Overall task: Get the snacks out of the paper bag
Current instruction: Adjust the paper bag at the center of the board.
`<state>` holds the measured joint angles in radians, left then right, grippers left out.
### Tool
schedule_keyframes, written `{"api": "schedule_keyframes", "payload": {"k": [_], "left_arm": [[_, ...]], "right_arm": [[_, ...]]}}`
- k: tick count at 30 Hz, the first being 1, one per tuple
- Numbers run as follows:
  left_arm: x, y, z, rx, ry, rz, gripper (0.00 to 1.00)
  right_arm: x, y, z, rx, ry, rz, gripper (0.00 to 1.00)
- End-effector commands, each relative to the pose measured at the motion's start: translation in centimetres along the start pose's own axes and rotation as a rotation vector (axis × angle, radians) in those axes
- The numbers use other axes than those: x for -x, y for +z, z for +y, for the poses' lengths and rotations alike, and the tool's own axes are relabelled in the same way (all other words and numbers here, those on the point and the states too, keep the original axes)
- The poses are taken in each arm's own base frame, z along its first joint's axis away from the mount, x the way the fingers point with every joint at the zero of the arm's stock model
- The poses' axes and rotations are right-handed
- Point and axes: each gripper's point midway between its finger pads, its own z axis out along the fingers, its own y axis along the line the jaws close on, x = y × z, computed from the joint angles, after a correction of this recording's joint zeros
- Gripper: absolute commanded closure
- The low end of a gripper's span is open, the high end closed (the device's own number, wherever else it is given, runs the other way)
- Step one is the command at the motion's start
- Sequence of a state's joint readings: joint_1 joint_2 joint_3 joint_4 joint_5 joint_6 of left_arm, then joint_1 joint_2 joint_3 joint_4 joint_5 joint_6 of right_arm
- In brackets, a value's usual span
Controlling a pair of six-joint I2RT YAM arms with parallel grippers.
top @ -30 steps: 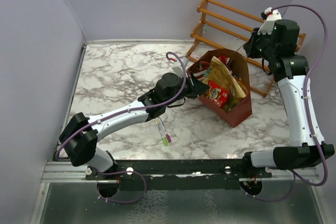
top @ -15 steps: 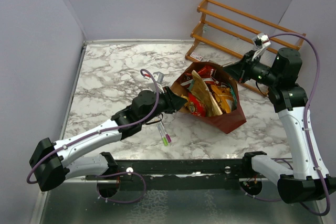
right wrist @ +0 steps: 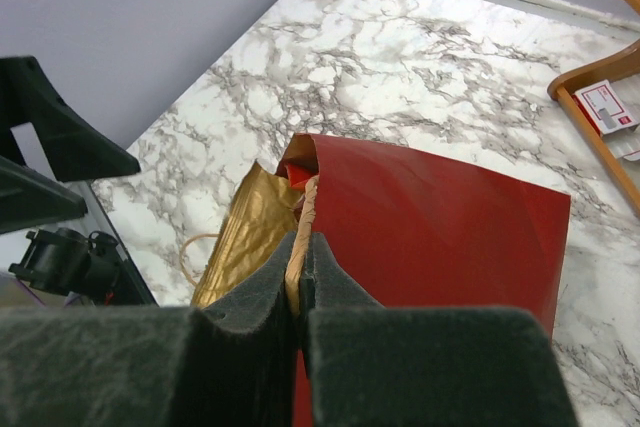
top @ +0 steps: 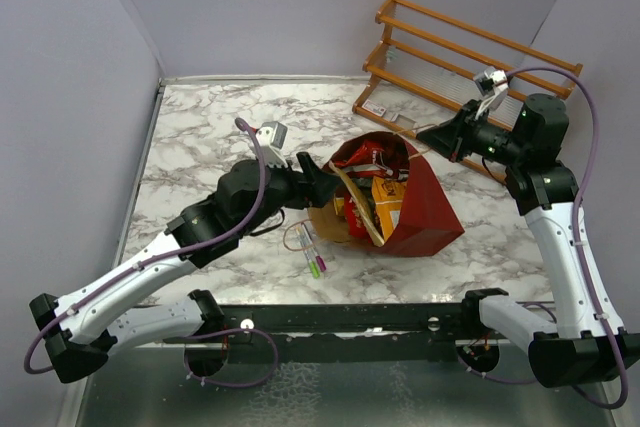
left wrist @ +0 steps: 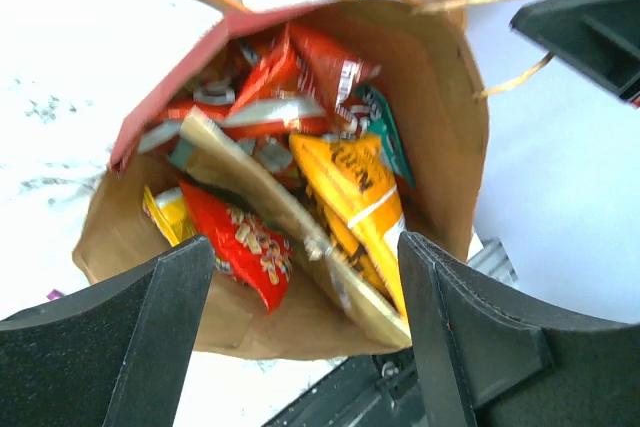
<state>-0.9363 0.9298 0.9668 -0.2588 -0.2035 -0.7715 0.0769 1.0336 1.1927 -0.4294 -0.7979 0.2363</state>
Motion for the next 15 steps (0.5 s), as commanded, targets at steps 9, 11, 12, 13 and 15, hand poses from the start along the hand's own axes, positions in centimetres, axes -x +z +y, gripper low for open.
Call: {"api": "schedule_keyframes", "payload": {"k": [9, 11, 12, 13, 15], "left_arm": [[-2.1, 1.5, 2.0, 0.103, 0.023, 0.081, 0.35], [-3.2, 1.6, 2.7, 0.095, -0.039, 0.073, 0.4], [-3.4, 1.6, 2.5, 0.077, -0.064, 0.066, 0.41], [-4.2, 1.7, 2.9, 0.075, -0.082, 0.078, 0.43], [-5.1, 2.0, 3.2, 0.079, -0.121, 0.092, 0.49]], "right_arm": [[1.8, -0.7, -0.8, -0.099, -0.002, -0.062, 0.99], [2.1, -1.1, -1.6, -0.161, -0.006, -0.08, 0.99], [2.2, -1.2, -1.8, -0.179, -0.008, -0.085, 0.99], [2.1, -1.3, -2.0, -0.189, -0.006, -0.085, 0.99], [1.9, -1.2, -2.2, -0.196, -0.001, -0.081, 0.99]]}}
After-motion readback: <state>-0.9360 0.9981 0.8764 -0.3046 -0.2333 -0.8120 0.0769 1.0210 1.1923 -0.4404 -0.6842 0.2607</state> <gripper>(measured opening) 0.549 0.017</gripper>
